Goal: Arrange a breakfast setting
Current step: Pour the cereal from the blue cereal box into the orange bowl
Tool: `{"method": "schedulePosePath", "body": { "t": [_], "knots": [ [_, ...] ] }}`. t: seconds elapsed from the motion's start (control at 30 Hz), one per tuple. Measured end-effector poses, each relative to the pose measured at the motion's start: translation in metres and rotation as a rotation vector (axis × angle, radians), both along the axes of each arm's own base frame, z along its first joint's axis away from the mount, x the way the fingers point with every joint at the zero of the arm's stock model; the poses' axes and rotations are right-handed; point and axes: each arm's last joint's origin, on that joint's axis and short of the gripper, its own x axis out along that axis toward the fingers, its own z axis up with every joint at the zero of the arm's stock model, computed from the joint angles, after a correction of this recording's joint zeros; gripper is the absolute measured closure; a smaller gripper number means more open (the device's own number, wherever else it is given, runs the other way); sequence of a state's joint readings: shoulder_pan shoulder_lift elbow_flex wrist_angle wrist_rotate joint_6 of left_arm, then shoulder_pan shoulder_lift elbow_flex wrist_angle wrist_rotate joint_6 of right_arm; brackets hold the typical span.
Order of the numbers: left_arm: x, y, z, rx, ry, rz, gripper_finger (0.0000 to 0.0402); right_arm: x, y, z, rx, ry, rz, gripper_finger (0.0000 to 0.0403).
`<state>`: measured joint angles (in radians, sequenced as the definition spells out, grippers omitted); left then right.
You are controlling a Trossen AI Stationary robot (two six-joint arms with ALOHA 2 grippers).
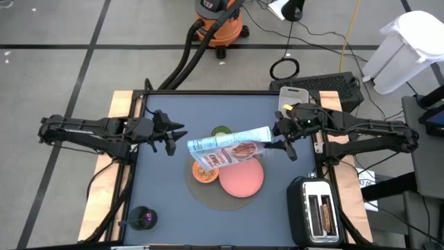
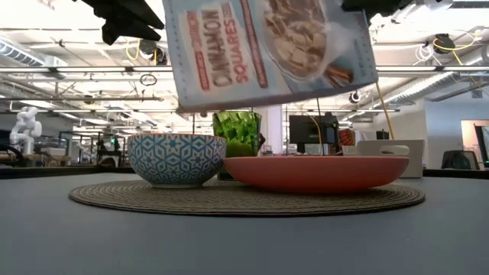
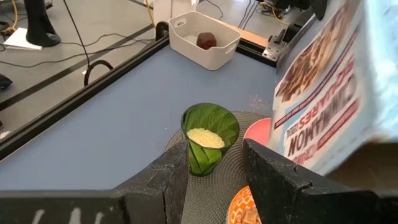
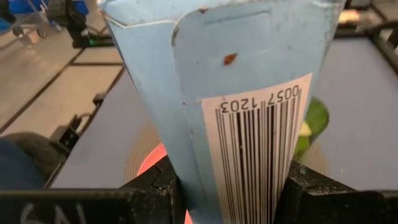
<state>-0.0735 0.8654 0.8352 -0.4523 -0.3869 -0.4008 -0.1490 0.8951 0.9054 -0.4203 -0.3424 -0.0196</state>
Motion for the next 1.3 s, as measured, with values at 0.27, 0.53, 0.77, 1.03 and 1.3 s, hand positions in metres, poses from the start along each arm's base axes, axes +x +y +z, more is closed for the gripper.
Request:
{"method": "schedulePosePath", "body": {
  "t": [0.27, 0.53, 0.77, 1.03, 1.3],
  "knots": [
    [0.0, 0.0, 0.0, 0.0, 0.0, 0.0, 0.0245, 0.0009, -0.0002, -0.0003, -0.01, -0.002, 0.003, 0.0259],
    [0.0, 0.0, 0.0, -0.002, -0.001, 0.001, 0.0245, 0.0003, -0.0001, -0.0043, -0.005, 0.04, 0.004, 0.0259],
    [0.0, 0.0, 0.0, -0.002, -0.001, 0.001, 0.0245, -0.0008, 0.0001, -0.0036, -0.01, 0.037, 0.007, 0.0259],
    [0.0, -0.0001, 0.0, -0.005, -0.002, 0.002, 0.0245, -0.0025, -0.0003, 0.0003, -0.021, 0.004, -0.016, 0.0259],
    [0.0, 0.0, 0.0, -0.001, -0.001, 0.0, 0.0245, -0.0017, -0.0004, -0.0016, -0.022, 0.021, -0.015, 0.0259]
  ]
}}
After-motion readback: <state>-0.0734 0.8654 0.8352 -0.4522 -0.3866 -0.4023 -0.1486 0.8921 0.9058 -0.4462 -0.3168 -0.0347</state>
